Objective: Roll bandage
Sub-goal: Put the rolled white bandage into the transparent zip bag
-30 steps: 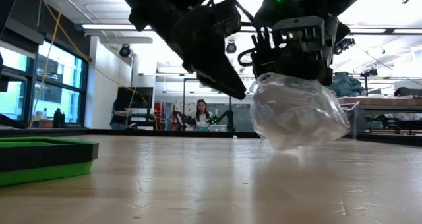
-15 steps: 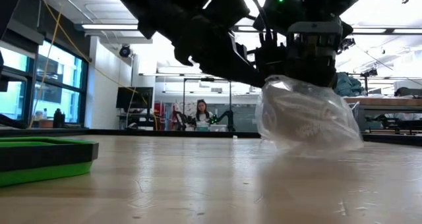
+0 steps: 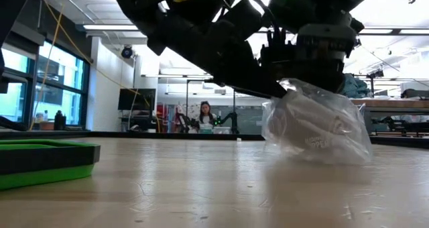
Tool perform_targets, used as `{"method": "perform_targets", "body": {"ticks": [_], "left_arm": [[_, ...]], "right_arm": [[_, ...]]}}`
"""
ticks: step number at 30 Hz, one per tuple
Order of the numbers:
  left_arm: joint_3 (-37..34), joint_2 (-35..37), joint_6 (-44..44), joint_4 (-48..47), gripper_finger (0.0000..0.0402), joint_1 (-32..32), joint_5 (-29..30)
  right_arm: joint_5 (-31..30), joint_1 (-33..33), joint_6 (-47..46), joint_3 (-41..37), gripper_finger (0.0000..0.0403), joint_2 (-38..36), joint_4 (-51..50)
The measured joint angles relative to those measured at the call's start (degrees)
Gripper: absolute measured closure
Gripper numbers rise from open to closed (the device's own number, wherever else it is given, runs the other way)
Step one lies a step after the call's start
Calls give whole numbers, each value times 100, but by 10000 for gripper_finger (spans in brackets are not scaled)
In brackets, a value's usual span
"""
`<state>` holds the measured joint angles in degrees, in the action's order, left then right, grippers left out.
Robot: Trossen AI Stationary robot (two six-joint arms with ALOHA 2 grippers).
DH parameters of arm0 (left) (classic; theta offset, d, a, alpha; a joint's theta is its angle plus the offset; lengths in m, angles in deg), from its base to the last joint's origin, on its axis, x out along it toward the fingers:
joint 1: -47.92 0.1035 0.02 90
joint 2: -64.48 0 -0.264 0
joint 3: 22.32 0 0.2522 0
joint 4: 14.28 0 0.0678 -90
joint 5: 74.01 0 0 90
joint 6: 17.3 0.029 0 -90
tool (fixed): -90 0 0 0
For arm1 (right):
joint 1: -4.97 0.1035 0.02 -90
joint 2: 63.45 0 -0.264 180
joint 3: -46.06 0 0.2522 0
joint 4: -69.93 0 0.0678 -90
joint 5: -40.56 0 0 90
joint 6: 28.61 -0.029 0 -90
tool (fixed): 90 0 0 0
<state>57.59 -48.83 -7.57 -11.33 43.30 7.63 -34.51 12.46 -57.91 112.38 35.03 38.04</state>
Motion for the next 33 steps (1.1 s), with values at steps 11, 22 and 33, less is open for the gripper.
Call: {"method": "perform_targets", "body": {"ticks": [11, 22, 33], "left_arm": [[-2, -244, 488, 410, 243, -70, -370], [-2, -565, 262, 923, 255, -66, -249], [20, -872, -206, 1228, 394, -79, -173]], "right_arm": [[-158, 70, -22, -4, 270, 7, -194], [-242, 63, -17, -15, 270, 17, -301], [-392, 63, 111, -15, 270, 28, -302]]}}
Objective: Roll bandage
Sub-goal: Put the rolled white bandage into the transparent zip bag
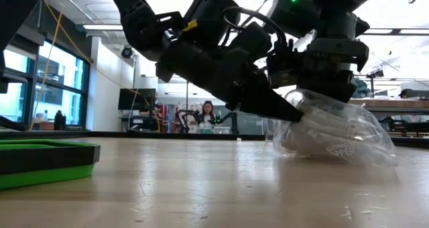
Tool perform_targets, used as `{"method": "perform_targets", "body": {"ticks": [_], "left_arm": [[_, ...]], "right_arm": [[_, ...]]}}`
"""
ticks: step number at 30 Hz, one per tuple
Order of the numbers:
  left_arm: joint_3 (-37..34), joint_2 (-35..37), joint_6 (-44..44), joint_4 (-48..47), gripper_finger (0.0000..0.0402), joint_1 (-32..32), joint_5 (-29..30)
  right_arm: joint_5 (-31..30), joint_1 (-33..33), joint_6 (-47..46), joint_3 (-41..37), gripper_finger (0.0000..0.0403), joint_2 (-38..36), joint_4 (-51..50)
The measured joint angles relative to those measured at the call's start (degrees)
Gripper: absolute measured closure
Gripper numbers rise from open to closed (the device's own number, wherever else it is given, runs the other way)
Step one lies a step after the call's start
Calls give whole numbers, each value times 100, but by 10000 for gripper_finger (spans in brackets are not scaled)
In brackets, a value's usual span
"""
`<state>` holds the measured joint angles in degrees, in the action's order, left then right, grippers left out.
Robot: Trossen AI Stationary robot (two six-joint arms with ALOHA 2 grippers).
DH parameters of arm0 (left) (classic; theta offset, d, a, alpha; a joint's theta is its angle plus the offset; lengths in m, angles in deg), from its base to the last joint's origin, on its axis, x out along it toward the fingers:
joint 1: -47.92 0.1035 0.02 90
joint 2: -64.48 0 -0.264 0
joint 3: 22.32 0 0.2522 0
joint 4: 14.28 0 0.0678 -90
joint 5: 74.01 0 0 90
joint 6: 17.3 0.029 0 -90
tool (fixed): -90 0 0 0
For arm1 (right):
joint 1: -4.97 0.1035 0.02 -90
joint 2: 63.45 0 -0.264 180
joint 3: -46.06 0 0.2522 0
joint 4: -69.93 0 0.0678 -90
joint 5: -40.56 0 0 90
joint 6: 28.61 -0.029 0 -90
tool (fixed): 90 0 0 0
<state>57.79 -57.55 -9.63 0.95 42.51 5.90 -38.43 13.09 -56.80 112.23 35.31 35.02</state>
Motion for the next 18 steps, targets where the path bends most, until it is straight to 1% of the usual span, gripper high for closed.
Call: {"method": "perform_targets", "body": {"ticks": [3, 7, 10, 13, 15, 18], "left_arm": [[2, 45, -188, -85, 399, 0, -2], [19, 125, -272, -215, 400, 4, 19], [34, 125, -273, -294, 401, -7, 5], [36, 125, -259, -313, 401, -3, 17], [33, 125, -256, -308, 401, -2, 45], [28, 133, -252, -333, 401, -6, 134]], "right_arm": [[-17, -2, -160, 61, 270, 0, -69], [-18, 11, -504, 331, 260, -2, -626], [116, 15, -483, 624, 242, -2, -1261], [28, 20, -533, 887, 219, -5, -1959], [-83, 20, -414, 979, 206, -7, -2176], [-94, 17, -437, 1012, 196, -7, -2154]]}}
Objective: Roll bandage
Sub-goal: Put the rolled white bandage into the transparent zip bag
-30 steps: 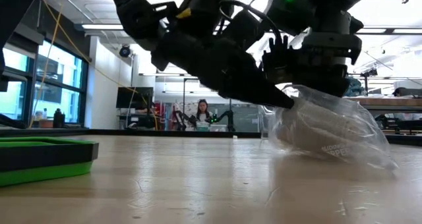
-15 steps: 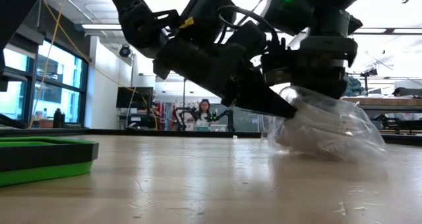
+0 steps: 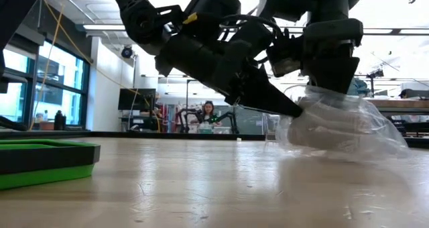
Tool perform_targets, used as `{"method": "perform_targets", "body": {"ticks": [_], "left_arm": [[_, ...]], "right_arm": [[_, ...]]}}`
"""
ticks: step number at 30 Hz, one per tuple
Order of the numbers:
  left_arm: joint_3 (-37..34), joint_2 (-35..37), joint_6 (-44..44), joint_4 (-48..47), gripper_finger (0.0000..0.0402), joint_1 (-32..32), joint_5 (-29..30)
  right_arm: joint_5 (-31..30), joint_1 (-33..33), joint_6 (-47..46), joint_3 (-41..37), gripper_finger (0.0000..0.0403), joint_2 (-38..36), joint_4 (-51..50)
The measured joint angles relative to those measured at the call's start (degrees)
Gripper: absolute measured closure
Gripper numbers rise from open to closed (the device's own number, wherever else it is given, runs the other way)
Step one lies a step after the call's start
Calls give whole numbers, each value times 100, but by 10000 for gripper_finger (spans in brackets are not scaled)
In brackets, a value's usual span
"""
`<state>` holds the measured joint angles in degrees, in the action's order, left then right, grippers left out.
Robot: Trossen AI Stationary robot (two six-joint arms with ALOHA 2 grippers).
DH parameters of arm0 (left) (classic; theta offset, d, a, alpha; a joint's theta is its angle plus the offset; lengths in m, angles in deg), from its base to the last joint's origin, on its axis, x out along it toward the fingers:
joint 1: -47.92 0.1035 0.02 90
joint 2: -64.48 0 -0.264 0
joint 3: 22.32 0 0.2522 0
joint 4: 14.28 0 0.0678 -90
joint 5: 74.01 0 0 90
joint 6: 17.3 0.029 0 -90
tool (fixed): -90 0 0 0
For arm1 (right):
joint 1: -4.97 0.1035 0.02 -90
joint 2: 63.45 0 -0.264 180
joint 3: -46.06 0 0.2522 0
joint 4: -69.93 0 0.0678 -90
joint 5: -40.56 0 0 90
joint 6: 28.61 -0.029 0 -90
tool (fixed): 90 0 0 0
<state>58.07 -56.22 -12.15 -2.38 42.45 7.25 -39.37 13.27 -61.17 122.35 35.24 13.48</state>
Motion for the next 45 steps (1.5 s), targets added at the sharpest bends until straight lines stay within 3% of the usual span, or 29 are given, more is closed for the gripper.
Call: {"method": "perform_targets", "body": {"ticks": [21, 26, 33, 39, 45], "left_arm": [[-24, -12, 307, -847, 401, 28, 209], [-37, -31, 491, -874, 401, 28, 296], [-37, 314, 1536, -1579, 401, 30, 838], [-37, 827, 2752, -1758, 401, 13, 1497], [-33, 1335, 3851, -1823, 401, -124, 2029]], "right_arm": [[-442, -101, 427, 18, 194, -807, -162], [-1020, -235, 330, 9, 194, -1110, -637], [-1110, -348, -651, -347, 194, -2056, -292], [-682, -348, -2099, -1204, 194, -2693, 978], [-572, -464, -2185, -1589, 194, -2755, 1476]]}}
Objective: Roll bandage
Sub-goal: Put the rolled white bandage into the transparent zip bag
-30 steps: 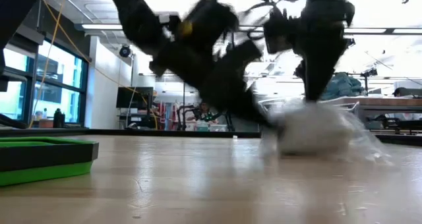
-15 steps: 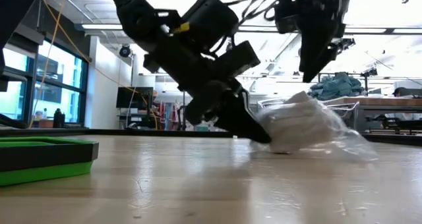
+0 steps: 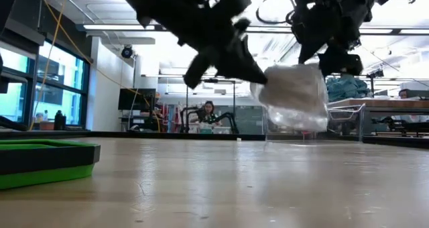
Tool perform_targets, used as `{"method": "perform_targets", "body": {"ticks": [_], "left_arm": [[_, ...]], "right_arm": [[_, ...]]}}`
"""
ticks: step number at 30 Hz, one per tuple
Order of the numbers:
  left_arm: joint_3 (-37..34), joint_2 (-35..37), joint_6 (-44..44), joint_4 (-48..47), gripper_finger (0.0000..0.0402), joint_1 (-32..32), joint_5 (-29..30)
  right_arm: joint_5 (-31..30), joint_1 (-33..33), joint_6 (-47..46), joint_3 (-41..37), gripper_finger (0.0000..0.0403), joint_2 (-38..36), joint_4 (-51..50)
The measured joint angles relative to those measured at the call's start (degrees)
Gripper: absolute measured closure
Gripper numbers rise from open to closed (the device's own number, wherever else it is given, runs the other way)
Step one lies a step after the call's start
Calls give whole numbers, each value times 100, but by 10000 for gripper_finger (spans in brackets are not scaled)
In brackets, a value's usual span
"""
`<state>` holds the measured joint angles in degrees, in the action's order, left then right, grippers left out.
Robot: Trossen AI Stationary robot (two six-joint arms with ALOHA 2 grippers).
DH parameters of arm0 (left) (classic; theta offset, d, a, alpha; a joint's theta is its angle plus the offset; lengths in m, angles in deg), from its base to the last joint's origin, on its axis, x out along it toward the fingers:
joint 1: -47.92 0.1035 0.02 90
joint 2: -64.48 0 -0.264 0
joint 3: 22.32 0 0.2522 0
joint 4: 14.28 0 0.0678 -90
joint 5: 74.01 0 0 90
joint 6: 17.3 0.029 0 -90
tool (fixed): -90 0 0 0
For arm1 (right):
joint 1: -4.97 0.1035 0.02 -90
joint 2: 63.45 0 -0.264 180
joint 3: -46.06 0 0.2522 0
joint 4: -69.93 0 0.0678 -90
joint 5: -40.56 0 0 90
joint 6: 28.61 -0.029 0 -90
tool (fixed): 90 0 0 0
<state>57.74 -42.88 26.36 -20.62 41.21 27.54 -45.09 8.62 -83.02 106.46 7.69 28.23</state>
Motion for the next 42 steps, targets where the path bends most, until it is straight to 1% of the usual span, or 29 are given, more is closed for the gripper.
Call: {"method": "perform_targets", "body": {"ticks": [5, 8, 11, 13, 16, 18, 22, 25, 30, 33, 35, 37, 39, 42], "left_arm": [[0, 325, 391, -296, 401, -174, 112], [0, 502, 637, -381, 401, -299, 346], [0, 692, 1172, -405, 401, -426, 579], [19, 828, 1484, -344, 402, -499, 724], [115, 996, 1565, -326, 402, -557, 766], [190, 1066, 1611, -319, 402, -589, 777], [327, 1181, 1938, -356, 402, -646, 984], [463, 1186, 1964, -348, 402, -699, 1174], [585, 1186, 1938, -324, 402, -765, 1181], [586, 1186, 1856, -330, 402, -766, 1333], [590, 1186, 1856, -324, 402, -766, 1567], [590, 1206, 1852, -341, 402, -774, 1794], [590, 1234, 1755, -324, 402, -801, 1858], [597, 1277, 1705, -307, 402, -801, 1847]], "right_arm": [[-111, -254, 833, 128, 194, -207, 71], [103, -472, 1111, 153, 194, -472, 313], [412, -598, 1077, 157, 194, -630, 338], [625, -569, 1028, 157, 194, -638, 427], [830, -374, 943, 158, 194, -617, 1093], [773, -228, 944, 166, 194, -591, 1336], [440, -96, 972, 162, 194, -591, 1382], [412, -64, 1222, 161, 194, -591, 1470], [433, -75, 1359, 161, 194, -591, 1548], [519, -35, 1585, 161, 194, -630, 1477], [488, -23, 1758, 161, 194, -761, 1185], [253, -46, 1913, 159, 194, -979, 871], [3, -125, 2011, 157, 194, -1251, 707], [-41, -265, 2020, 155, 194, -1571, 688]]}}
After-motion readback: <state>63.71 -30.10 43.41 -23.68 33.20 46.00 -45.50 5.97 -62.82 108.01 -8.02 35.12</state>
